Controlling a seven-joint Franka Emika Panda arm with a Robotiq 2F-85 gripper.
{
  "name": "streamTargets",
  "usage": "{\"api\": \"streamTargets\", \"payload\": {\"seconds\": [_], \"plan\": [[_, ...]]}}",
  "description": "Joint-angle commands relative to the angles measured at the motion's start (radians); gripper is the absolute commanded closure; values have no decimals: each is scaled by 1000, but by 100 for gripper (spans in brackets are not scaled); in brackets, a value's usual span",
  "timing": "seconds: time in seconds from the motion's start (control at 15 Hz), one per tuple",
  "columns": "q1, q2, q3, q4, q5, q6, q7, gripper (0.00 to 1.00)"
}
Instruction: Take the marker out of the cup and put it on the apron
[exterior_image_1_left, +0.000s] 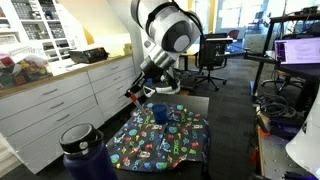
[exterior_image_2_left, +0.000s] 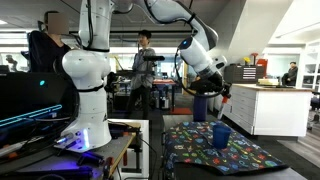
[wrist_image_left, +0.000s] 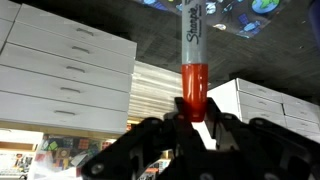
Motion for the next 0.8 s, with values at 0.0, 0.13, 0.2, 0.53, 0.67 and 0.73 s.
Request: {"api": "streamTargets", "payload": {"seconds": [0.0,0.13,0.2,0.53,0.67,0.73], "plan": [[23,-8,16,-31,52,43,-4,93],[30,-2,22,-52,57,53,-1,93],[32,0,23,-64,59,55,-2,93],[44,21,31,-116,56,87,2,93],[47,33,38,-129,52,102,6,92],[48,41,42,-135,48,106,11,93]]}}
